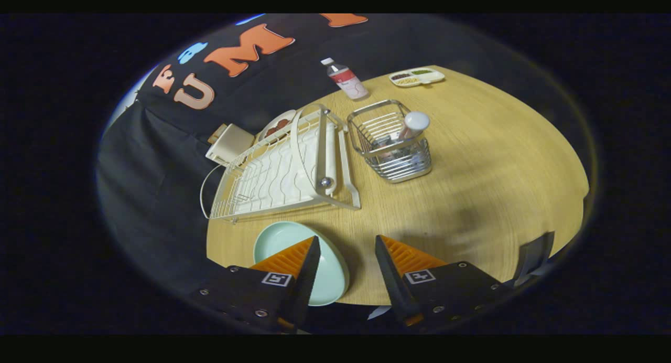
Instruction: Take the plate from the dish rack, then take the spoon from the basket and place it into the plate.
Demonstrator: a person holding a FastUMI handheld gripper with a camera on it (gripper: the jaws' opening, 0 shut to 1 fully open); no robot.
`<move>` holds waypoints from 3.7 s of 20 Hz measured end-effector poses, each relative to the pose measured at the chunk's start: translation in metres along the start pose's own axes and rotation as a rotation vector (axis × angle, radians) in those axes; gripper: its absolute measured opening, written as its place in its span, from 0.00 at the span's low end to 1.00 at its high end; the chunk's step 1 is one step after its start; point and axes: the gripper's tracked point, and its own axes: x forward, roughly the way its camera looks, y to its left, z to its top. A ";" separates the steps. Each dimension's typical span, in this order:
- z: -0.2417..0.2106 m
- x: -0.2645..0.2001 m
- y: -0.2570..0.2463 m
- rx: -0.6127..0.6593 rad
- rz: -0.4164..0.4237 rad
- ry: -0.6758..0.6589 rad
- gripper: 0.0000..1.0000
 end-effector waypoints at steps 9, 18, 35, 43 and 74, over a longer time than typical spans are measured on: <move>0.070 -0.027 -0.034 -0.251 -0.218 -0.307 0.73; 0.113 -0.021 -0.036 -0.393 -0.265 -0.446 0.60; 0.147 -0.066 -0.001 -0.397 -0.199 -0.487 0.12; 0.149 -0.124 0.027 -0.409 -0.138 -0.491 0.12; 0.003 -0.026 0.158 -0.553 0.128 -0.148 0.12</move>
